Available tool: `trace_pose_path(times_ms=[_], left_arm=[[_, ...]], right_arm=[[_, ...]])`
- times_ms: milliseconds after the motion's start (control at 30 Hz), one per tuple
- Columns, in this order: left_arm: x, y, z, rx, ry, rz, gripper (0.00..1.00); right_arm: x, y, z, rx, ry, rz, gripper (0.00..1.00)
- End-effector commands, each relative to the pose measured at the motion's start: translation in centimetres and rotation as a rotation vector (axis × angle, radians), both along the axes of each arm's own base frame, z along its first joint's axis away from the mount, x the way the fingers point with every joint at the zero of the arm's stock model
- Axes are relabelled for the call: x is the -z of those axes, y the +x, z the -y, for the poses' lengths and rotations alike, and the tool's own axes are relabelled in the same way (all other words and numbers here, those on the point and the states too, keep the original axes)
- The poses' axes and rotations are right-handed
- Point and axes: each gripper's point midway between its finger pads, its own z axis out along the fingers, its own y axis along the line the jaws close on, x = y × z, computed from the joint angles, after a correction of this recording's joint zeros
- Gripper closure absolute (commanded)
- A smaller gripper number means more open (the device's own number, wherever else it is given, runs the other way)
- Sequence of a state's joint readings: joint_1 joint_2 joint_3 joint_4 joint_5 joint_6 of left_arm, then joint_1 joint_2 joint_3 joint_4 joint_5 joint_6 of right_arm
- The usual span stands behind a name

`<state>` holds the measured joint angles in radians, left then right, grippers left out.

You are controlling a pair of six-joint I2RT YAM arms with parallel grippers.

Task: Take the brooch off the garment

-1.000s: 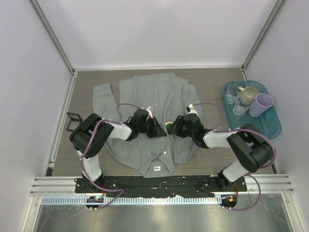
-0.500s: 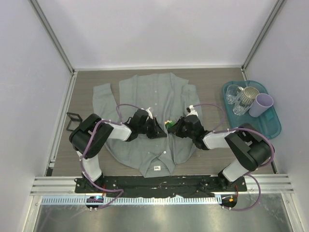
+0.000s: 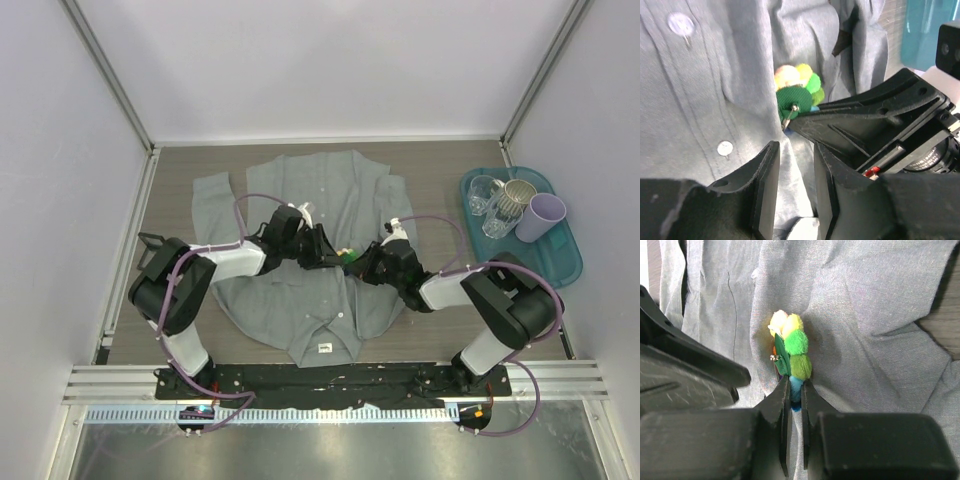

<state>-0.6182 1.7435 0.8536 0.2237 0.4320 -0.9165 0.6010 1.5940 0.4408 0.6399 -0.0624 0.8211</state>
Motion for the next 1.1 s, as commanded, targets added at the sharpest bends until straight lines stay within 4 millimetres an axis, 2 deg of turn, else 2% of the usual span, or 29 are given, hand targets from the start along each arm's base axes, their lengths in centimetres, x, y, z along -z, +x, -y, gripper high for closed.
trace_pose_path(times_ms=[0,100,133,167,233,267,500,567,600,667,800,933,1067], left_arm=[[-1.6,1.5,-1.3,0.029,0.107,0.085,0.58],[-1.0,1.9,-1.8,0.045,0.163,0.103,0.49],[-1.6,2.1,-1.3,0.066,0.152,0.108,0.48],[-0.6,2.0,-1.3,0.086,0.170,0.089,0.48],[-0.6,2.3,-0.7,0.110,0.166,0.079,0.47],[0.3,2.0,-0.6,0.127,0.173,0.051,0.48],[1.0,2.0,-0.6,0.140,0.189,0.047,0.51],[1.3,1.8,-0.9,0.136,0.195,0.046,0.55],[1.2,1.8,-0.9,0.132,0.193,0.052,0.62],[1.3,1.8,-0.9,0.124,0.181,0.051,0.65],[2.4,1.1,-0.7,0.124,0.156,0.013,0.77],[2.7,1.0,-0.6,0.118,0.138,0.009,0.84],[2.5,0.8,-0.1,0.122,0.106,0.008,0.90]], right_arm=[[-1.1,0.3,-0.8,-0.025,0.039,0.053,0.99],[-1.0,0.2,-0.8,-0.033,0.043,0.054,0.99],[-1.0,0.2,-0.9,-0.035,0.045,0.053,0.99],[-1.0,0.3,-0.9,-0.034,0.048,0.054,0.99],[-0.9,0.3,-0.9,-0.039,0.053,0.051,0.99],[-1.0,0.4,-1.0,-0.038,0.059,0.052,0.99],[-1.1,0.5,-0.7,-0.036,0.063,0.051,0.99],[-1.1,0.5,-0.7,-0.035,0.063,0.050,0.99],[-1.2,0.5,-0.8,-0.035,0.063,0.048,0.99],[-1.2,0.6,-0.7,-0.030,0.056,0.033,0.99],[-2.2,0.8,-0.9,-0.029,0.067,0.038,0.81],[-3.2,1.1,-1.1,-0.029,0.071,0.058,0.74],[-2.9,1.2,-1.2,-0.030,0.067,0.048,0.67]])
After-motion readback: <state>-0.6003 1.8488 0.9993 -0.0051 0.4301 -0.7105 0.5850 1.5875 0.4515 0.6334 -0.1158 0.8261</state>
